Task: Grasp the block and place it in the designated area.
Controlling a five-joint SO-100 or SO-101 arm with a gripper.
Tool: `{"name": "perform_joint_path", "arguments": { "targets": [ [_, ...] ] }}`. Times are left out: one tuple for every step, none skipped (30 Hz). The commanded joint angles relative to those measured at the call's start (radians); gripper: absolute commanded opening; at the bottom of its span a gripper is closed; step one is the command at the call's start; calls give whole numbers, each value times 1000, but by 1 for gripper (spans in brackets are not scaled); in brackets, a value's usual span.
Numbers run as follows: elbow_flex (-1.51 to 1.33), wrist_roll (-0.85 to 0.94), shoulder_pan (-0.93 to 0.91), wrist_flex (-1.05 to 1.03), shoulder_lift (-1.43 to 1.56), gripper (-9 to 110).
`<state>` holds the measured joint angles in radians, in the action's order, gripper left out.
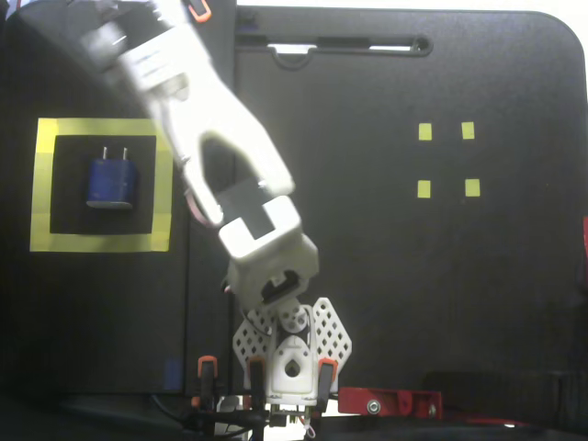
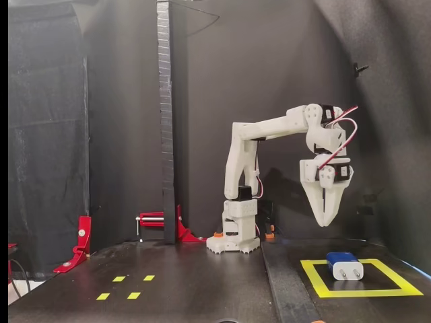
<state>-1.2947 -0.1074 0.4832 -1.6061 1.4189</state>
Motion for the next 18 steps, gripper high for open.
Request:
{"name": "perform_joint_path", "arguments": {
  "targets": [
    [9, 26, -97, 6, 52, 0],
    [9, 34, -127, 6, 52, 0],
    [9, 43, -156, 8, 51, 0],
    [9, 49, -189, 9, 51, 0],
    [9, 52, -219, 11, 51, 0],
    [9, 58, -250, 11, 51, 0],
    [9, 69, -281, 11, 51, 0],
    [9, 77, -310, 11, 49, 0],
    [9, 87, -339, 11, 49, 0],
    [9, 97, -370, 11, 49, 0],
    [9, 106, -399, 14, 46, 0],
    [9, 118, -425, 14, 44, 0],
    [8, 132, -443, 14, 43, 0],
    [6, 138, -460, 14, 43, 0],
    [6, 144, -471, 14, 43, 0],
    [6, 149, -479, 14, 44, 0],
    [6, 153, -485, 14, 48, 0],
    [6, 156, -488, 14, 52, 0]
  ]
}}
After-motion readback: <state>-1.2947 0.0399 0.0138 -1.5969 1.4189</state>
